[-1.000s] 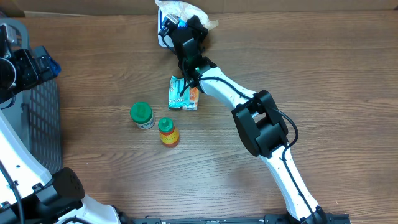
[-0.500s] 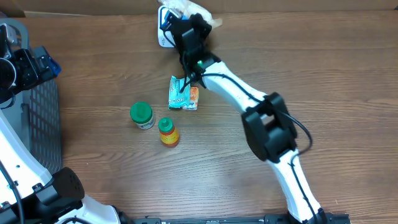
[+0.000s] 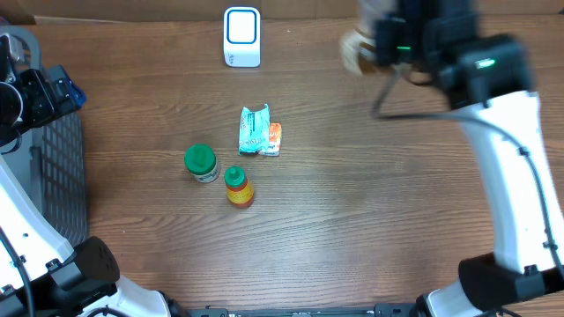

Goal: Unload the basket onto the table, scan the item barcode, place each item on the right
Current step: 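Carry the mushroom bag right and drop it on the table's right side, then move the right gripper to the small orange packet and grasp it, then lift the orange packet with the right gripper toward the scanner, then hold the orange packet in front of the scanner with the right gripper, then carry the orange packet right and release it beside the mushroom bag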

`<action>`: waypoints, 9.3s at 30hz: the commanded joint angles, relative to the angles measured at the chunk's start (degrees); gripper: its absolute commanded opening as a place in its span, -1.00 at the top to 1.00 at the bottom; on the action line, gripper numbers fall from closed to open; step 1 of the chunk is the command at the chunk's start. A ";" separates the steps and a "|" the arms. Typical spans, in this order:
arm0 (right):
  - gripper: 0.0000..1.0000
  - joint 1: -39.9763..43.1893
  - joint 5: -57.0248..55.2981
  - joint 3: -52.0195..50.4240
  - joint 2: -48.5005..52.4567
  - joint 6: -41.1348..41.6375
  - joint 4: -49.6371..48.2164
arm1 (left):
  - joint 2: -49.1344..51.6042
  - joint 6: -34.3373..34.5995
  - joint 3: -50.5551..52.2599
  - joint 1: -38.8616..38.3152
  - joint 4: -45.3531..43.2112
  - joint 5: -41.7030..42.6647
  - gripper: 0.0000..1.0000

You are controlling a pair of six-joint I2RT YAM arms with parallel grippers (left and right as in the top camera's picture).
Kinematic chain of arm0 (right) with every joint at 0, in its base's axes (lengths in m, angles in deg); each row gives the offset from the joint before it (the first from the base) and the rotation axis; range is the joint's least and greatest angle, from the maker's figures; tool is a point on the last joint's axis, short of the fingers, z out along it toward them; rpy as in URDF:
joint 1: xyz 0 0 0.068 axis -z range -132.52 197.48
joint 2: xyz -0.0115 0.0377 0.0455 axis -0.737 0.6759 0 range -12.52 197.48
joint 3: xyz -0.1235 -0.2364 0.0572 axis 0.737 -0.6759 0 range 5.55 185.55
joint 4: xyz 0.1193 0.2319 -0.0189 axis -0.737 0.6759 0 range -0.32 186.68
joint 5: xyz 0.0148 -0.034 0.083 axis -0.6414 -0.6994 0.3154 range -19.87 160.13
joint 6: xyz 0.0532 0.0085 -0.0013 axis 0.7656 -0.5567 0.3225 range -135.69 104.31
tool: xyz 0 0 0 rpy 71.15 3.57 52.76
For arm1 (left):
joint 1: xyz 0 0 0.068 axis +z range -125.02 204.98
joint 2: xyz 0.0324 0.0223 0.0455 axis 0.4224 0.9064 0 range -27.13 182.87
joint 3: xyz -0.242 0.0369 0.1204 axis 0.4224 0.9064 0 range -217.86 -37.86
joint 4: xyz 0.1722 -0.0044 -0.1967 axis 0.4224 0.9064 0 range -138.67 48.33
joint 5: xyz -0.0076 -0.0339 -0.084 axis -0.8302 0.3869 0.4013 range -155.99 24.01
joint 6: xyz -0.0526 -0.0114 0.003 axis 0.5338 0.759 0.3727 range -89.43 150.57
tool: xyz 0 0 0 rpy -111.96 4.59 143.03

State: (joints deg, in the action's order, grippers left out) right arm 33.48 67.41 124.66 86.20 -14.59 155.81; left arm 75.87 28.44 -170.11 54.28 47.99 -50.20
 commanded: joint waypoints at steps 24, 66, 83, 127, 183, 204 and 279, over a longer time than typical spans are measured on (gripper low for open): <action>-0.72 36.26 28.30 -33.79 9.09 6.16 -10.95 | 0.50 -1.09 0.26 -0.07 -0.02 0.11 -0.99; 0.20 -11.26 29.11 -26.18 27.34 29.40 -20.33 | 0.50 -1.09 0.26 -0.07 -0.02 0.11 -0.99; 0.62 -14.43 26.49 -26.18 30.75 30.62 -25.40 | 0.50 -1.09 0.26 -0.07 -0.02 0.11 -0.99; 0.92 -0.02 92.67 -4.55 27.28 -2.60 2.97 | 0.50 -1.09 0.26 -0.07 -0.02 0.11 -1.00; 0.92 -20.39 -18.75 21.11 21.31 -9.29 -19.52 | 0.50 -1.09 0.26 -0.07 -0.02 0.11 -0.99; 0.92 -20.65 -22.56 21.05 53.88 -61.86 -57.07 | 0.50 -1.09 0.26 -0.07 -0.02 0.11 -0.99; 0.77 18.60 2.84 -30.14 12.83 21.62 -1.44 | 0.50 -1.09 0.26 -0.07 -0.02 0.11 -0.99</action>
State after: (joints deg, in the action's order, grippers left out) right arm 50.00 70.14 95.68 99.38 6.74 154.65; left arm 75.98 28.44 -170.11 54.28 47.97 -50.20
